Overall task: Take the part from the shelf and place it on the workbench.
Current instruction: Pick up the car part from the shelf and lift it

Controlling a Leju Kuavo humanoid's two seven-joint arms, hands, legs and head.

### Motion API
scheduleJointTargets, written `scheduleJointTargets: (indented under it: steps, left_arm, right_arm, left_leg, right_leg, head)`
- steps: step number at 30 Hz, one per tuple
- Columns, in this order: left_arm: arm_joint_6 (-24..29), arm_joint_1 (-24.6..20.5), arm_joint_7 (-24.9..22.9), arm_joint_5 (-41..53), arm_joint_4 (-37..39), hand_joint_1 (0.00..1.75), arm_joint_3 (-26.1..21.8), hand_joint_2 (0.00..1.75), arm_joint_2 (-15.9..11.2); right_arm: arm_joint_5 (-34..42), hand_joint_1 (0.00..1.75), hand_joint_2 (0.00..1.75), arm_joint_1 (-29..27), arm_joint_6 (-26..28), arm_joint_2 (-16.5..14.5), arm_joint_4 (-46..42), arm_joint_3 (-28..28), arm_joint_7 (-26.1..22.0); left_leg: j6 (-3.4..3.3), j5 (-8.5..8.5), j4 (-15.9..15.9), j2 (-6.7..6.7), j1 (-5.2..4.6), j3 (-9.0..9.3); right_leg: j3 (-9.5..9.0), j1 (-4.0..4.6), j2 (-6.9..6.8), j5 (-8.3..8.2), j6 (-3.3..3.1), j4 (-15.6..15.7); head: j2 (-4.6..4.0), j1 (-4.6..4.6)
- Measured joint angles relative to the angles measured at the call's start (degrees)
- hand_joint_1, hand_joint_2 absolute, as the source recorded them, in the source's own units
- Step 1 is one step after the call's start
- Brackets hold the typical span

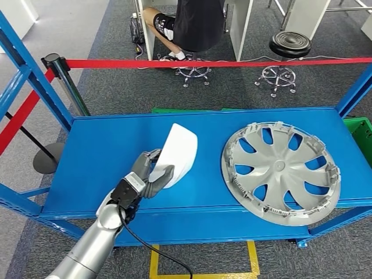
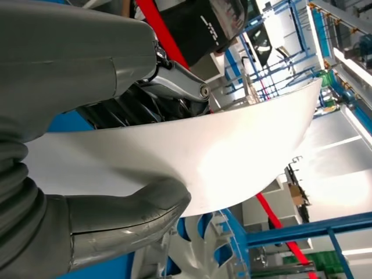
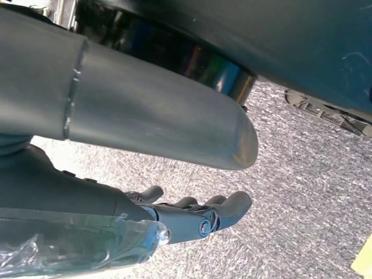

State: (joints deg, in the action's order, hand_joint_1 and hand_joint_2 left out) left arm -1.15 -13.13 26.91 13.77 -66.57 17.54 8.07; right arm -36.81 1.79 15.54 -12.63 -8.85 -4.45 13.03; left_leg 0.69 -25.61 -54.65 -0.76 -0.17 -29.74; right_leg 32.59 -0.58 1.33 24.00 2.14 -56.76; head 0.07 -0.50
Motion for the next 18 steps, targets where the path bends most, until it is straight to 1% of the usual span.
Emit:
scheduleJointTargets:
  steps: [2, 5, 7, 10, 12, 15, 18]
  left_arm:
    - [-2.4, 0.7, 0.7, -3.1, -0.9, 1.75, -0.7, 1.75, 0.2]
    - [-9.8, 3.0, 2.9, -13.7, -4.2, 1.75, -1.8, 1.75, 0.8]
    - [-11.6, 4.9, 3.7, -17.7, -8.1, 1.75, -2.1, 1.75, 1.1]
    - [-9.3, 7.1, 5.5, -16.8, -14.4, 1.75, -2.2, 1.75, 1.2]
    - [-5.9, 9.0, 7.7, -13.2, -18.8, 1.75, -2.2, 1.75, 1.0]
    - [-0.5, 13.2, 11.1, -9.1, -25.4, 1.75, -2.2, 1.75, 0.7]
    - [2.7, 16.8, 11.7, -7.7, -30.3, 1.75, -2.3, 1.75, 0.5]
  right_arm:
    - [-0.1, 0.00, 0.00, 0.0, 0.0, 0.0, 0.0, 0.0, -0.1]
    - [-0.1, 0.00, 0.00, -0.1, 0.0, 0.0, 0.0, 0.0, -0.6]
    - [0.3, 0.00, 0.00, -0.1, 0.2, 0.0, 0.0, -0.3, -1.2]
    - [1.1, 0.00, 0.00, -0.2, 0.5, 0.0, 0.0, -1.1, -1.9]
    - [1.9, 0.00, 0.00, -0.3, 0.6, -0.1, 0.0, -1.8, -1.9]
    - [2.8, 0.00, 0.00, -0.4, 0.9, -0.3, 0.0, -3.0, -1.1]
    - [2.8, 0.00, 0.00, -0.6, 1.5, -0.5, 0.0, -3.8, -0.4]
  left_leg:
    - [-0.01, 0.04, 0.0, 0.00, 0.00, 0.00]
    - [0.00, 0.07, 0.0, 0.00, 0.00, -0.03]
    - [0.00, 0.07, 0.0, 0.00, 0.00, -0.10]
    - [-0.02, 0.05, 0.0, 0.00, 0.00, -0.20]
    - [-0.09, -0.02, -0.1, 0.00, -0.06, -0.26]
    - [-0.26, -0.18, -0.3, 0.00, -0.13, -0.34]
    - [-0.47, -0.32, -0.5, 0.00, -0.16, -0.48]
  right_leg:
    - [0.01, 0.00, 0.00, -0.04, 0.00, 0.0]
    - [0.06, 0.01, 0.01, -0.06, 0.00, 0.0]
    - [0.12, 0.01, 0.01, -0.05, 0.01, 0.0]
    - [0.19, 0.00, 0.01, -0.05, 0.01, 0.0]
    - [0.22, -0.05, 0.01, -0.04, 0.03, 0.0]
    - [0.23, -0.10, 0.02, 0.00, 0.10, 0.1]
    - [0.22, -0.12, -0.04, 0.07, 0.26, 0.1]
  head:
    - [0.00, 0.00]
    - [0.00, 0.00]
    - [0.00, 0.00]
    - [0.00, -0.01]
    - [0.00, 0.00]
    - [0.00, 0.02]
    - [0.00, 0.01]
